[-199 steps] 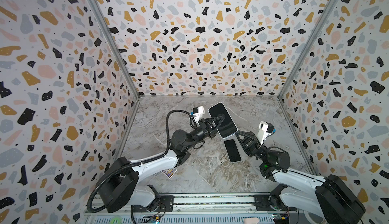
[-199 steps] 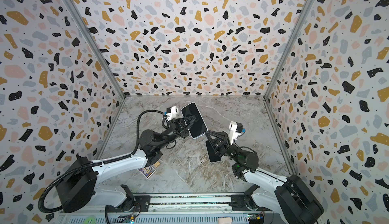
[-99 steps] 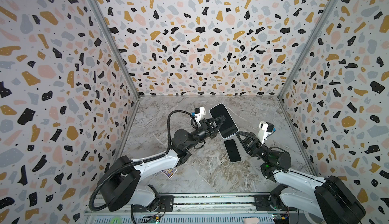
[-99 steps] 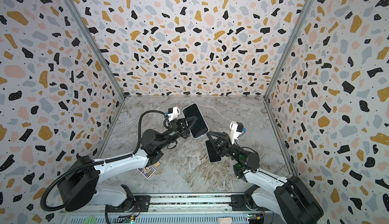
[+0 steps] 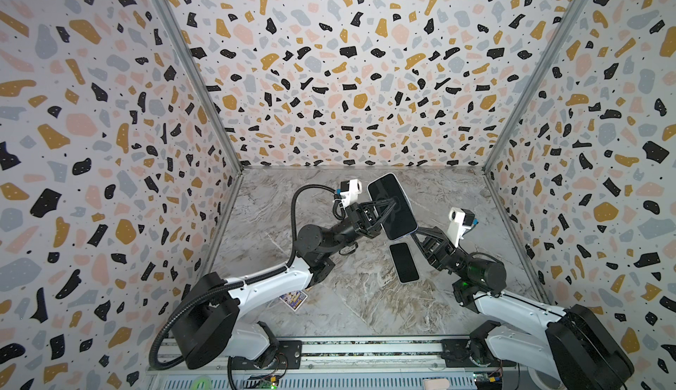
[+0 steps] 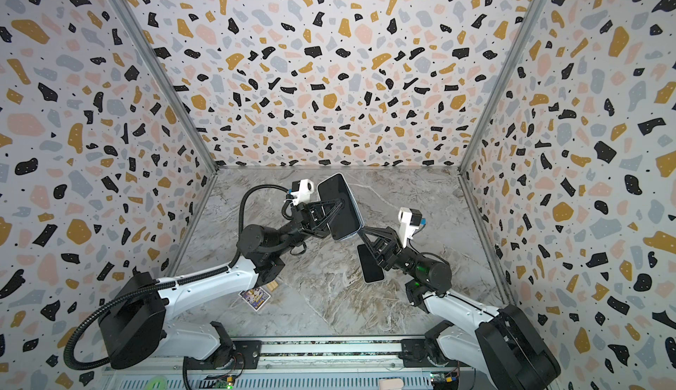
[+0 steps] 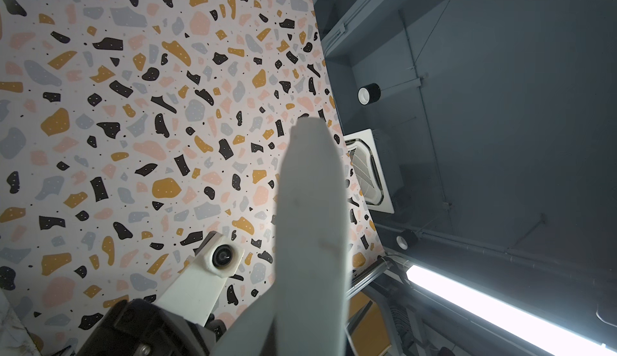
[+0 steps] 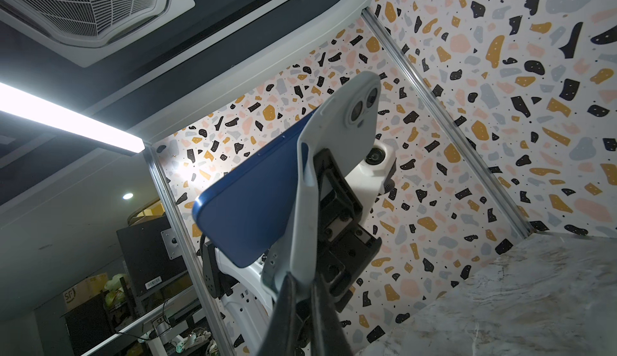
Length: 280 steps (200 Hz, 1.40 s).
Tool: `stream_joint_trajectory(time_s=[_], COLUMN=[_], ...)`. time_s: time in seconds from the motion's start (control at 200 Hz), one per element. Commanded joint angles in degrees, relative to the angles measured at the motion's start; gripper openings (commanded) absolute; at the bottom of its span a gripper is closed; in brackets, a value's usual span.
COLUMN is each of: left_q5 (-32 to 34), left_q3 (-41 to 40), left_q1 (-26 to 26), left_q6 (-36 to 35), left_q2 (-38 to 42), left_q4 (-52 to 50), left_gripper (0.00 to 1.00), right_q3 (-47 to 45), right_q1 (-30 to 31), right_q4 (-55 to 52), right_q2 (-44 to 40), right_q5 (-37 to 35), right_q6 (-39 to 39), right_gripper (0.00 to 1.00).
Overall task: Take the phone out of the phone case
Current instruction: Remove the phone case from the phone.
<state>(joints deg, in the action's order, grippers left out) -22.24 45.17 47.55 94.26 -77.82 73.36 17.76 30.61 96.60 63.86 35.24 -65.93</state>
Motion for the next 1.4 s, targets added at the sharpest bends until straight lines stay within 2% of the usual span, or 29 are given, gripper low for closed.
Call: stream_joint_trajectory(time_s=[0.0,0.04,0.155,0.225,0.306,0.356,0.441,0.526,0.666,0.787,0.907,1.042,1.398], left_q5=[-1.2,-0.8,1.6,2.2,2.7,3.0,3.4,3.3,0.2,-1.7,-2.3,-3.7,-4.2], left_q3=[4.2,4.3,6.2,7.3,8.9,10.0,11.9,12.1,12.8,13.0,12.1,10.5,9.2], left_q1=[1.2,0.8,-0.2,-1.0,-2.0,-2.3,-2.3,-2.4,-2.8,-2.7,-2.7,-2.7,-2.7], left_q6=[-6.1,-10.7,-22.1,-25.6,-28.5,-30.7,-34.0,-35.6,-35.1,-33.2,-31.5,-28.4,-27.6], left_q2=[6.8,8.1,11.1,11.9,12.7,13.0,12.6,12.1,10.4,9.4,9.3,8.7,8.6], left_q4=[4.6,-2.9,-21.9,-27.4,-33.0,-36.8,-42.8,-44.5,-44.9,-43.8,-41.9,-37.3,-35.9], left_gripper=[0.00,0.00,0.00,0.00,0.00,0.00,0.00,0.00,0.00,0.00,0.00,0.00,0.00], right_q3=[-0.5,-0.1,2.4,2.5,1.9,0.7,-0.4,0.2,0.8,-0.1,-1.4,-0.8,-1.7], right_q1=[-0.5,-0.5,-0.5,-1.3,-3.0,-3.5,-3.8,-3.8,-3.5,-2.5,-0.4,1.5,1.9], right_q4=[-7.0,-12.6,-38.3,-47.4,-53.9,-54.3,-53.6,-51.2,-48.7,-47.3,-41.5,-40.9,-36.9], right_q2=[-1.5,-3.5,-11.3,-15.7,-20.6,-23.6,-27.6,-29.0,-28.5,-27.4,-24.5,-22.5,-21.2], right_q5=[0.8,0.0,-5.6,-9.1,-10.8,-11.4,-11.0,-8.2,-4.5,-4.8,-4.5,-5.4,-5.7], right_q6=[1.5,2.3,8.0,8.5,7.7,7.2,5.6,3.8,2.1,2.8,2.4,3.6,2.7], right_gripper=[0.07,0.10,0.30,0.44,0.53,0.61,0.65,0.69,0.71,0.70,0.68,0.65,0.60])
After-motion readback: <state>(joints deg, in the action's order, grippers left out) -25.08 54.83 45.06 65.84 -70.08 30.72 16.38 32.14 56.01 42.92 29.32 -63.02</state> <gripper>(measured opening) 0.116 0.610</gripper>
